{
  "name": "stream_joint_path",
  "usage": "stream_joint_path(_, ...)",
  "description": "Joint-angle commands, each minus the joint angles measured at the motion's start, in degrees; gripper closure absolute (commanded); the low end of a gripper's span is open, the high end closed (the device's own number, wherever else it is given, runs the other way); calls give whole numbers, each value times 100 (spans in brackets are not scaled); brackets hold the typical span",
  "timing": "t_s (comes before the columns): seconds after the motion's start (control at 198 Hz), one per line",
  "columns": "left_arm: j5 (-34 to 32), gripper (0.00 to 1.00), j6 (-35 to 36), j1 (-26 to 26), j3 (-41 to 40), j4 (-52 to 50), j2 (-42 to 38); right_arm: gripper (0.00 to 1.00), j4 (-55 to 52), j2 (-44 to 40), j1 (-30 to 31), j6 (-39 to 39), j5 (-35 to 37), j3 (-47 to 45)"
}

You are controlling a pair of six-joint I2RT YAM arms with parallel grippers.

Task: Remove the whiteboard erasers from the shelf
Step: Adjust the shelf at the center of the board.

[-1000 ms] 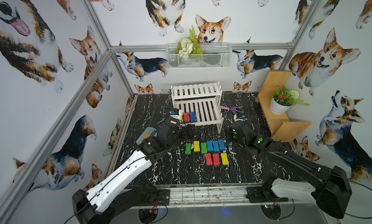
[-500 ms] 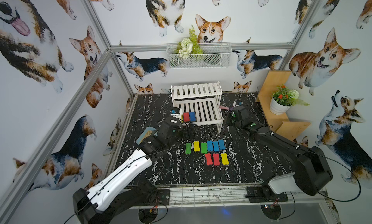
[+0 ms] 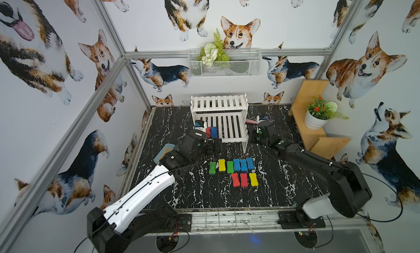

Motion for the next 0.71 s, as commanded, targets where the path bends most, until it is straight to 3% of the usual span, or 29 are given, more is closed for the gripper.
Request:
stream_joint_path(0.0, 60, 3, 174, 9, 112, 131, 105, 57, 72, -49, 59, 87, 118, 106)
stream_joint_path(0.212, 29, 14, 455, 10, 512, 136, 606, 47, -265, -624, 48, -99, 572, -39)
stream_joint_path(0.393, 9, 38, 648, 4, 876, 250, 1358, 41, -103, -1347, 31, -196, 576, -585)
stream_joint_path(0.701, 193, 41, 546, 497, 1069, 511, 2140, 38, -158, -1842, 19, -47, 546, -1142)
